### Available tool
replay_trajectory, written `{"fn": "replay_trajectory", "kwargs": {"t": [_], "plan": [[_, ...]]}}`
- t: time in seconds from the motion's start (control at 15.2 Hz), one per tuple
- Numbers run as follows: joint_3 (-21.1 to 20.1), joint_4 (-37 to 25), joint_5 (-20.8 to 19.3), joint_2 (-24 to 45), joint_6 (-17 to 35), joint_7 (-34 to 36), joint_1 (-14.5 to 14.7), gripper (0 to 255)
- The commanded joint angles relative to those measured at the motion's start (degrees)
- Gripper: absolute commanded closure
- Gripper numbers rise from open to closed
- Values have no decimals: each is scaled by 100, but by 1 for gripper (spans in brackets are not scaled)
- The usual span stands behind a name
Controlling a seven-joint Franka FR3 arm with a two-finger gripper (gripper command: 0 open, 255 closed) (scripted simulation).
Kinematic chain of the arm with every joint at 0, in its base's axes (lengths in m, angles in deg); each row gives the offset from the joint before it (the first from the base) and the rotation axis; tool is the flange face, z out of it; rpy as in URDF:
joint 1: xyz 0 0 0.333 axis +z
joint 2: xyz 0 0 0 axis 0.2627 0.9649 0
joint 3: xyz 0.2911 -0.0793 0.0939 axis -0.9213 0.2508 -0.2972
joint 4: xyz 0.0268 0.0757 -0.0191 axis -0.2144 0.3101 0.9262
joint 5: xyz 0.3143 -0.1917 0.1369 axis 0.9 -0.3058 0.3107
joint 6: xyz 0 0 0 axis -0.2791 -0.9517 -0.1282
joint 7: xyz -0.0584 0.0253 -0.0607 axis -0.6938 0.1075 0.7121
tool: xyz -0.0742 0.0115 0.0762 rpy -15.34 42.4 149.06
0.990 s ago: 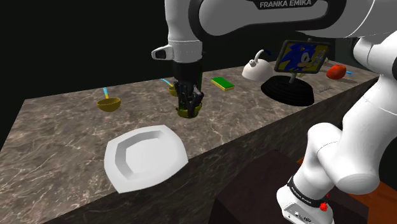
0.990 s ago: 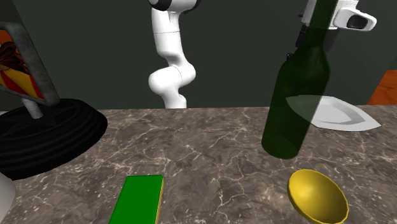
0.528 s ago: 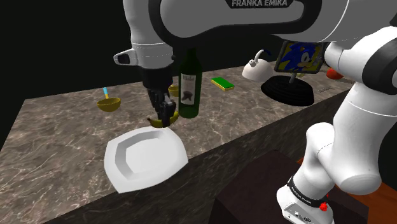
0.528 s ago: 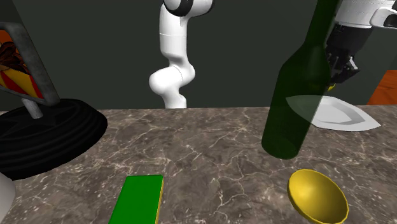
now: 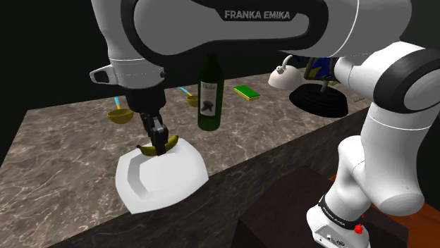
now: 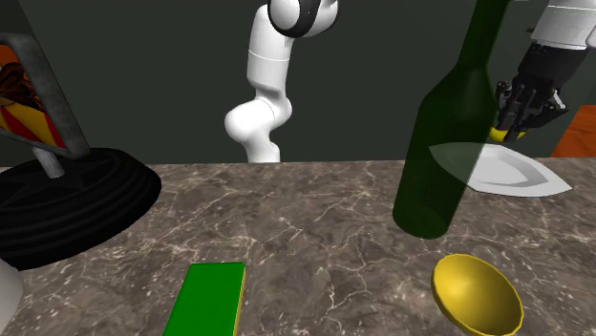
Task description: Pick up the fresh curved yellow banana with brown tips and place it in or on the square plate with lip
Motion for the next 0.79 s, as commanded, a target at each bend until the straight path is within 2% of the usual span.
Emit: {"fn": "replay_trajectory", "kwargs": {"t": [0.0,0.59,0.73], "plan": [[-1,181,3,-24,160,-3,1,255],[3,961,10,-75,888,-44,-4,255],[3,961,10,-75,888,-44,-4,255]]}}
